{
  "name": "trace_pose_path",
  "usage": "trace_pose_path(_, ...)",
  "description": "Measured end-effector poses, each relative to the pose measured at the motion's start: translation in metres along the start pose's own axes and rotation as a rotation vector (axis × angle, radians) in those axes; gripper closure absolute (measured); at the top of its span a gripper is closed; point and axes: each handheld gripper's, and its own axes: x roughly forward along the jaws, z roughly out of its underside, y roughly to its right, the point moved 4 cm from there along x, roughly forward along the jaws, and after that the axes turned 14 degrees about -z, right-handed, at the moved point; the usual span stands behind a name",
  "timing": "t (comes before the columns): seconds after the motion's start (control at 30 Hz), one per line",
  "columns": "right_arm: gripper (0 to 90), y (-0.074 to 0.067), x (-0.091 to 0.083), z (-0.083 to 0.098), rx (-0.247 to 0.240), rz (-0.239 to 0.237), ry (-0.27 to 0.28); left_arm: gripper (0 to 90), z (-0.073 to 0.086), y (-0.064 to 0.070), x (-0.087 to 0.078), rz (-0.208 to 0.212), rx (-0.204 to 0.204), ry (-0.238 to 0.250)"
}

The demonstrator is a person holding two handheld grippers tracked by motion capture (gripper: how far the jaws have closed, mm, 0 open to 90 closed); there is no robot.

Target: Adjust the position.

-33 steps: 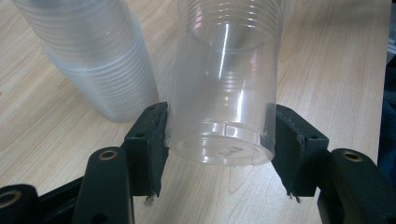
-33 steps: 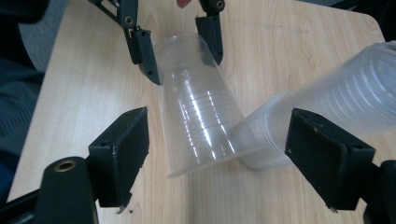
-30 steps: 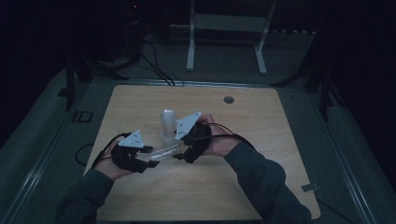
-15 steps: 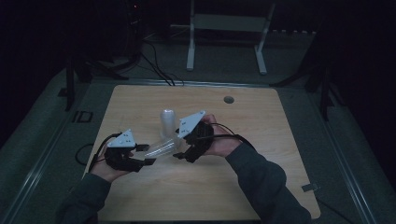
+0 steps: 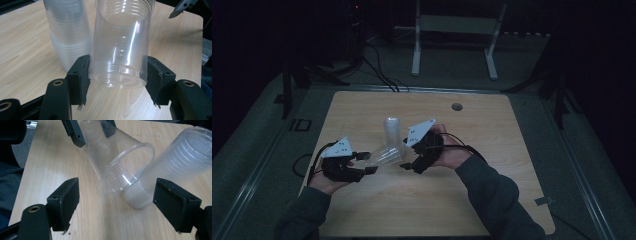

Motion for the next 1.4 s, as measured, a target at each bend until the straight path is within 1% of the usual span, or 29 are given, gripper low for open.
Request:
trace_pose_path(0.13, 20.8, 0.001, 0.0, 0.0, 0.005, 0.001, 0.006, 42.4, 0.0, 0.0, -0.001, 0.0, -0.007, 0.013)
trace_pose_path(0.23, 20.8, 0.001, 0.001, 0.002, 0.012, 0.0, 0.005, 42.4, 0.0, -0.001, -0.002, -0.002, -0.022, 0.032)
trace_pose_path(0.33, 20.8, 0.002, 0.001, 0.003, 0.017, 0.002, 0.01, 42.4, -0.001, -0.002, -0.004, -0.011, -0.025, 0.047)
trace_pose_path(0.5, 20.8, 0.004, 0.003, 0.007, 0.035, -0.008, 0.039, 42.5, -0.004, -0.002, -0.006, -0.011, -0.034, 0.072)
trace_pose_path(0.8, 20.7, 0.004, 0.004, 0.009, 0.06, -0.007, 0.082, 42.5, -0.008, -0.003, -0.007, -0.009, -0.047, 0.107)
trace_pose_path(0.93, 20.8, 0.006, 0.005, 0.01, 0.077, -0.011, 0.114, 42.5, -0.008, -0.004, -0.009, -0.01, -0.054, 0.128)
trace_pose_path(1.03, 20.9, 0.007, 0.007, 0.01, 0.085, -0.013, 0.123, 42.5, -0.008, -0.005, -0.011, -0.011, -0.06, 0.142)
trace_pose_path(1.13, 21.6, 0.008, 0.01, 0.01, 0.089, 0.002, 0.118, 42.5, -0.008, -0.006, -0.014, -0.011, -0.071, 0.158)
trace_pose_path(1.2, 22.0, 0.008, 0.011, 0.01, 0.092, 0.001, 0.124, 42.5, -0.007, -0.006, -0.014, -0.01, -0.075, 0.163)
trace_pose_path(1.27, 22.0, 0.009, 0.014, 0.009, 0.098, 0.001, 0.137, 42.5, -0.006, -0.008, -0.016, -0.01, -0.086, 0.175)
trace_pose_path(1.4, 23.2, 0.008, 0.018, 0.008, 0.107, -0.011, 0.165, 42.5, -0.005, -0.009, -0.018, -0.01, -0.094, 0.186)
